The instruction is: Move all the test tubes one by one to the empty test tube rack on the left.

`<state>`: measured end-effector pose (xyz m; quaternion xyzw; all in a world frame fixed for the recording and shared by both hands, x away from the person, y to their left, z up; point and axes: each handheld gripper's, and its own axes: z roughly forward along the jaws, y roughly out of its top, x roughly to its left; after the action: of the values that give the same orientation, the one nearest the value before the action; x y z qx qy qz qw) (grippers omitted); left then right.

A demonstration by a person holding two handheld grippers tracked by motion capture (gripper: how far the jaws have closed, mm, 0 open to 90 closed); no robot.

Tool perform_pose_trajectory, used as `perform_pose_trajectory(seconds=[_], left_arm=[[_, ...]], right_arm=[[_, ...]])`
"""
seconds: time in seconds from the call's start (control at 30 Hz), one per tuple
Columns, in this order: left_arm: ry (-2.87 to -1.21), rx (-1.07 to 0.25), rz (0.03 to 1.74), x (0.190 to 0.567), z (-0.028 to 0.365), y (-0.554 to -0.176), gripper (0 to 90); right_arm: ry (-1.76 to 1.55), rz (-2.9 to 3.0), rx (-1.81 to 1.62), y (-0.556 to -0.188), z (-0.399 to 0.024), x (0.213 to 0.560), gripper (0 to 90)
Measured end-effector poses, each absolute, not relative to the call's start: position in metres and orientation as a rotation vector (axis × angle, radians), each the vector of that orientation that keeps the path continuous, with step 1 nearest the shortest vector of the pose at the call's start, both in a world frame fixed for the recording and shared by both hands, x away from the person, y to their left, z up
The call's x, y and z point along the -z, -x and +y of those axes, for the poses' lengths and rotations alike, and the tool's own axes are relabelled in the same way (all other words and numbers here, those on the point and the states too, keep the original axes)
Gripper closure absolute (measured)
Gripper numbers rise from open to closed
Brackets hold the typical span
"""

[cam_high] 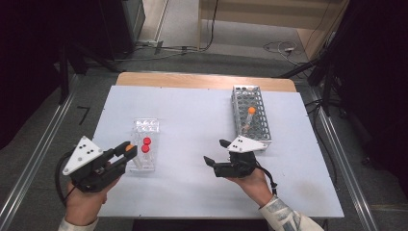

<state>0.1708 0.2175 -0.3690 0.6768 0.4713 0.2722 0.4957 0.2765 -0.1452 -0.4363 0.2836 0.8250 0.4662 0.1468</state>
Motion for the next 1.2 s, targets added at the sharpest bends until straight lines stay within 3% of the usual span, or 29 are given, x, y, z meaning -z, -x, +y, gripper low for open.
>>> perform_pose_trajectory(seconds=[0.17,0.47,1.0,1.2], left_arm=[[-1.597,-0.765,1.193,0.369,0.228,-0.179,70.2],[-1.563,-0.801,1.231,0.378,0.231,-0.209,70.2],[-1.632,-0.762,1.299,0.414,0.225,-0.221,69.4],[-1.620,-0.734,1.300,0.414,0.226,-0.220,60.9]], right_arm=[[-0.823,2.371,-1.344,-0.278,-0.145,0.436,20.8],[-0.823,2.372,-1.340,-0.278,-0.143,0.436,21.1],[-0.833,2.361,-1.344,-0.279,-0.146,0.435,21.3],[-0.834,2.359,-1.345,-0.279,-0.146,0.434,21.4]])
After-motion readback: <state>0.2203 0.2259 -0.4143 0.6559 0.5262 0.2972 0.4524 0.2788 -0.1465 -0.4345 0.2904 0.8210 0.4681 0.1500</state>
